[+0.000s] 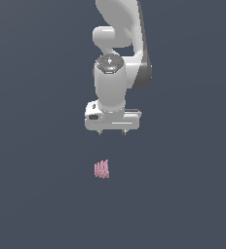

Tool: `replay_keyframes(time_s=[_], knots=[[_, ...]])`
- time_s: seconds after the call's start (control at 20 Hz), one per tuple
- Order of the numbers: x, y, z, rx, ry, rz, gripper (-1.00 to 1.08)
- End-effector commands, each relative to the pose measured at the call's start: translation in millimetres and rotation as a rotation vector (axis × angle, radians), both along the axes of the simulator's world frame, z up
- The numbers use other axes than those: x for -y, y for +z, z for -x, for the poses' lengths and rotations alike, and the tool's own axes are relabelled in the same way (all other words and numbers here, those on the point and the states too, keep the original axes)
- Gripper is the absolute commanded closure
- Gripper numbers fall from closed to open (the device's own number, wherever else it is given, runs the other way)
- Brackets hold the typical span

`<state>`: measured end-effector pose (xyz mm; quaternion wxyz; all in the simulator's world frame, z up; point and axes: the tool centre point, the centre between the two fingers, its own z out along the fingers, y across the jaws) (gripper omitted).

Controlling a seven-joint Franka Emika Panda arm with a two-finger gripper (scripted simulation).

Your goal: Pick up the object and move it to a goal position.

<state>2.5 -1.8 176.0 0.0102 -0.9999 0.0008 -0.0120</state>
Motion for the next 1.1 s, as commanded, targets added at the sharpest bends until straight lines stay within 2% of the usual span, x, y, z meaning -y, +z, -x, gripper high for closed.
replay_keyframes(time_s=[0.0,0.45,0.75,1.05], knots=[[0,0,0,0.000,0.000,0.000,-0.92],[-23,15,-6,0.014,0.019,-0.021,-0.92],[-21,13,-8,0.013,0.020,-0.020,-0.92],[-15,5,-21,0.010,0.034,-0.015,-0.92]])
